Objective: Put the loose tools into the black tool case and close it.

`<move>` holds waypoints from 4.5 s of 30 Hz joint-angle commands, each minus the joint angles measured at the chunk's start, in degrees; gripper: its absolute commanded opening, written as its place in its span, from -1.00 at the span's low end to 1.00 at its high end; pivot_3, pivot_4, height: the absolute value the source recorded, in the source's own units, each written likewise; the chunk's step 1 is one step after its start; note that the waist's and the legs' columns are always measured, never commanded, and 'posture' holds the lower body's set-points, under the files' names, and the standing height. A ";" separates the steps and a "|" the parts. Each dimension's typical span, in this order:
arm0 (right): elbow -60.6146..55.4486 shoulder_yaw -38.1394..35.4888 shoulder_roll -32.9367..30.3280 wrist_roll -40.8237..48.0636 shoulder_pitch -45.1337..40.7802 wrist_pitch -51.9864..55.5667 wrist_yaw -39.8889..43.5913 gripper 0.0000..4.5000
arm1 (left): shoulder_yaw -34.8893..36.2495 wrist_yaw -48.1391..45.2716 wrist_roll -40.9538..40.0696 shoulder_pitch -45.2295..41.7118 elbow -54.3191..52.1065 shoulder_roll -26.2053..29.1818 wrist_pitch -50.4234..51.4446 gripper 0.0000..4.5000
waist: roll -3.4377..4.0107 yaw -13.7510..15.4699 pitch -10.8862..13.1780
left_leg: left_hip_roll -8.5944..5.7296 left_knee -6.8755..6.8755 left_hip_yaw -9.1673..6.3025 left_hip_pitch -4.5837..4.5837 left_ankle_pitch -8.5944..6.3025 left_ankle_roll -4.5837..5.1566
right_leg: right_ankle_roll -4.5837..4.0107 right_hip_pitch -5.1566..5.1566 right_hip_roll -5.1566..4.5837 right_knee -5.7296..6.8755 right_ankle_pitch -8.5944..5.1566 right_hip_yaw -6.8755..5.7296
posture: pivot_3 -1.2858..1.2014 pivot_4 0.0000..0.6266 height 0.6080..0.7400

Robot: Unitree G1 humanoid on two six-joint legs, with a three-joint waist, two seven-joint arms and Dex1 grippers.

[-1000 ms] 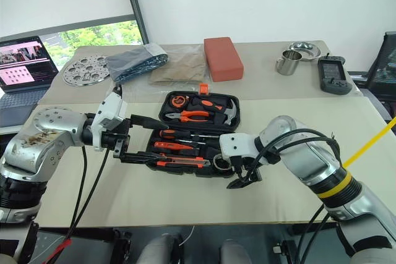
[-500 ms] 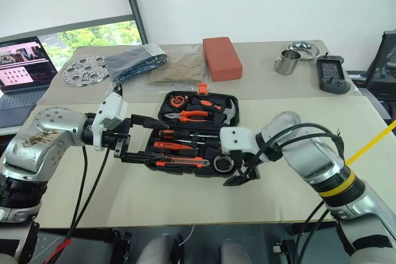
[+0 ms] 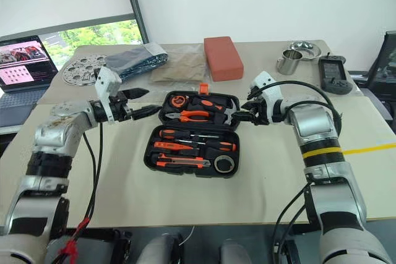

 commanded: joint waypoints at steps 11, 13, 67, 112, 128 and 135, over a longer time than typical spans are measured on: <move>18.37 -10.41 3.55 4.80 -8.49 2.89 -5.89 -0.10 | 6.08 6.59 3.26 -15.08 34.37 -4.38 -3.16 1.00 | 0.00 -0.15 0.00 | 0.01 -0.21 0.17 0.01 0.33 -0.54 | 0.00 -0.09 0.00 0.02 0.00 -0.12 | 0.03 -0.52 1.00; 17.79 -10.37 3.74 5.24 -8.22 4.25 -5.06 -0.10 | 7.29 8.58 3.51 -15.90 36.85 -5.02 -3.24 1.00 | 0.00 -0.12 0.00 | 0.01 -0.22 0.16 0.00 0.33 -0.56 | 0.00 -0.09 -0.01 0.02 0.00 -0.13 | 0.03 -0.52 1.00; 7.61 -16.35 7.26 10.42 -1.28 -10.93 -5.42 -1.00 | 16.15 -0.65 6.09 -19.37 39.71 -8.80 -13.13 -0.97 | -0.01 -0.11 0.01 | -0.04 -0.26 0.29 -0.10 0.40 -0.68 | 0.01 -0.16 -0.01 0.03 0.00 -0.25 | 0.03 -0.52 1.00; 17.97 -3.96 -14.54 -2.39 31.13 -104.40 8.01 0.94 | -53.28 89.37 101.33 -8.73 38.13 24.73 -82.76 1.00 | -0.97 -0.89 0.48 | -0.07 -0.41 1.46 2.75 -0.64 0.86 | 0.31 2.31 -1.29 -0.47 -0.14 0.96 | 0.03 -0.52 1.00; -15.01 -9.72 -8.93 27.91 20.97 -8.02 -5.80 0.94 | 13.36 2.13 18.23 -14.48 44.79 1.68 -25.73 1.00 | -0.67 0.05 0.24 | 0.05 -0.05 1.20 0.88 -0.08 -0.26 | 0.05 0.02 -0.83 0.82 -0.17 -0.48 | 0.03 -0.52 1.00; 3.91 -10.67 -3.50 26.80 1.14 16.71 -13.62 0.94 | 15.73 9.58 14.20 -21.33 43.80 -5.57 -4.73 1.00 | -0.66 -0.29 0.23 | 0.08 -0.18 1.14 0.95 -0.01 -0.37 | 0.07 0.01 -0.66 0.76 -0.18 -0.42 | 0.03 -0.52 1.00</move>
